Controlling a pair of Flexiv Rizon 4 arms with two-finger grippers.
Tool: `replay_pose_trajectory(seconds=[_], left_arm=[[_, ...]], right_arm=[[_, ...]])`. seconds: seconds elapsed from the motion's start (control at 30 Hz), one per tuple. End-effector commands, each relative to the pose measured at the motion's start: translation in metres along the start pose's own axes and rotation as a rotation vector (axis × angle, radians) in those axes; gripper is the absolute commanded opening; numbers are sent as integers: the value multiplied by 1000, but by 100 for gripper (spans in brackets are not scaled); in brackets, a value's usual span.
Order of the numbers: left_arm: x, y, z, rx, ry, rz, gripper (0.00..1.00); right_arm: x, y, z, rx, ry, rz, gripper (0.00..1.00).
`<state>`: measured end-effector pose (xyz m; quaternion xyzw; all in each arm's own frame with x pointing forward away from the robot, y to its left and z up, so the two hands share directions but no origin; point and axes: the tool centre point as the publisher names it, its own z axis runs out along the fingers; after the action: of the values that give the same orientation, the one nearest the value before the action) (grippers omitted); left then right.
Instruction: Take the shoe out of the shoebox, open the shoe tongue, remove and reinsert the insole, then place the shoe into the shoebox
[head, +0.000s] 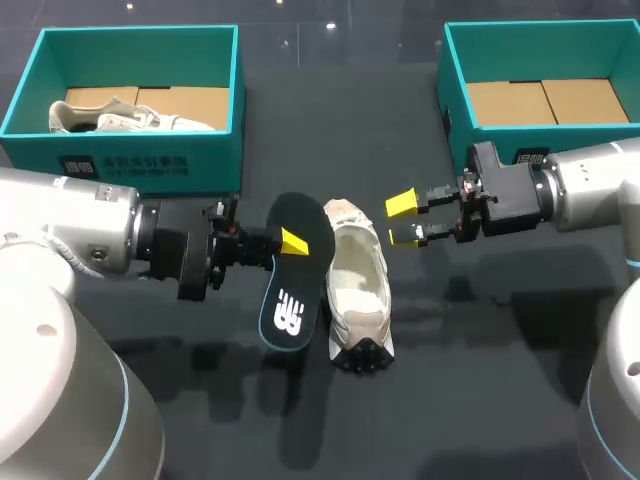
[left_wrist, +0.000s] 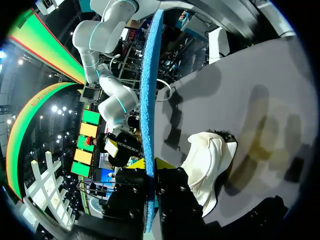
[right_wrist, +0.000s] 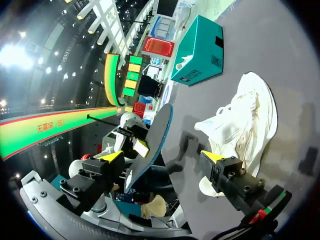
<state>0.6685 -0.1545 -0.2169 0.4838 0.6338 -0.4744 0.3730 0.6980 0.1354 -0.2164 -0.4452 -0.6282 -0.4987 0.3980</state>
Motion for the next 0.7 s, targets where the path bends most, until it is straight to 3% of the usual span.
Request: replay_pose_trajectory(seconds=[0.03,0.1,0.53,0.7], left_arm=[[-1,-27,-9,7,23,-34,0],[-1,-35,-7,44,70,-61,0],[-1,-39,-7,32,104,-35,0],[6,-48,-3,146,90,-175,0]], right_arm=[[7,-12,-33,141,-147,-109,100],[-1,-19,-38,183,-260,-128,100],[-1,-19,-38,183,-260,-128,100],[-9,-41,-50,263,-363,-309,100]])
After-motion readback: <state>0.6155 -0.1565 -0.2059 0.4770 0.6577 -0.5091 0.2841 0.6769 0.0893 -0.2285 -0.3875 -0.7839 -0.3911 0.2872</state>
